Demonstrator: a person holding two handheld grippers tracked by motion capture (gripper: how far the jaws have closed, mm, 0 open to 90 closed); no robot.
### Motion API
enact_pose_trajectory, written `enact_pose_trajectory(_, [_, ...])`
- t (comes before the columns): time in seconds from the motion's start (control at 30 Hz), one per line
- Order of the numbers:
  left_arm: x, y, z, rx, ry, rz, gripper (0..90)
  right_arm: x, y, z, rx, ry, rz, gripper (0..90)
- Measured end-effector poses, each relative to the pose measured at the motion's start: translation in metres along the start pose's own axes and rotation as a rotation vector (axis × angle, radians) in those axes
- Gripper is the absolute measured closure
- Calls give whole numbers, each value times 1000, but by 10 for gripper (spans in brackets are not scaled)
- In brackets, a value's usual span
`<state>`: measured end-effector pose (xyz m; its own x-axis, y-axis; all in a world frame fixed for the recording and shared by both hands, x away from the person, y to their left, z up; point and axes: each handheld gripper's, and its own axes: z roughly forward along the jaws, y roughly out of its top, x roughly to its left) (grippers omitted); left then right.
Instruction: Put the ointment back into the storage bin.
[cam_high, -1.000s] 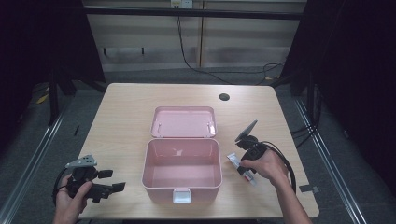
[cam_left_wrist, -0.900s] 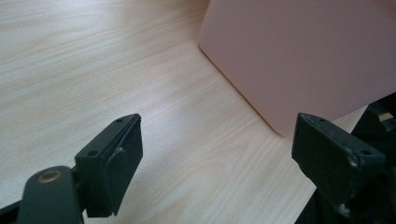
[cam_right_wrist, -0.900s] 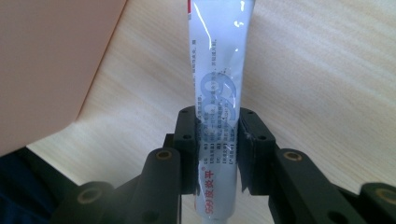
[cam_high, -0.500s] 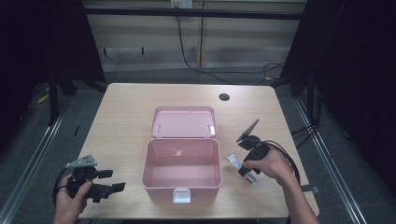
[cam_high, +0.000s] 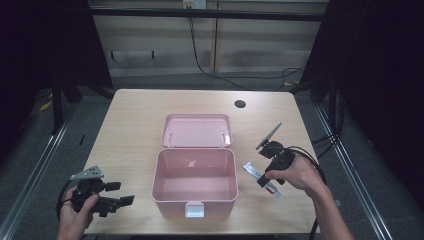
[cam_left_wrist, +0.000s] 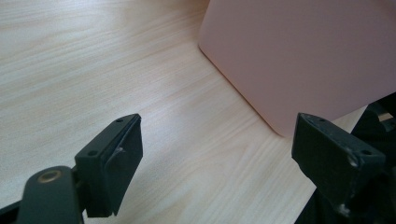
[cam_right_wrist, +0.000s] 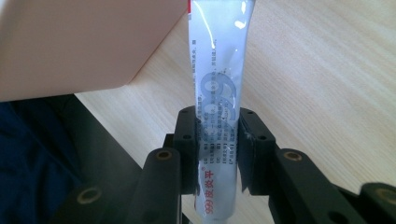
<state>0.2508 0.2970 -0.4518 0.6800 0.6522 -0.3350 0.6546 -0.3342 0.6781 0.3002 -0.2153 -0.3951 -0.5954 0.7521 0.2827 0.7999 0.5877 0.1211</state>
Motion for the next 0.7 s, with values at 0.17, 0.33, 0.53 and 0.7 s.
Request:
enact_pose_trajectory(0.17, [0,0,0,3,5,5,164,4,-2,-11,-19,-3,-27,719])
enact_pose_trajectory(0.33, [0,0,0,-1,4,0,164,8,-3,-21,-47,19,-60,718])
enact_pose_trajectory(0.53, [-1,0,0,-3,4,1,164,11,-8,-34,-84,72,-106,719])
enact_pose_trajectory(0.7, [-1,0,0,-2,4,1,164,17,-9,-44,-97,87,-137,719])
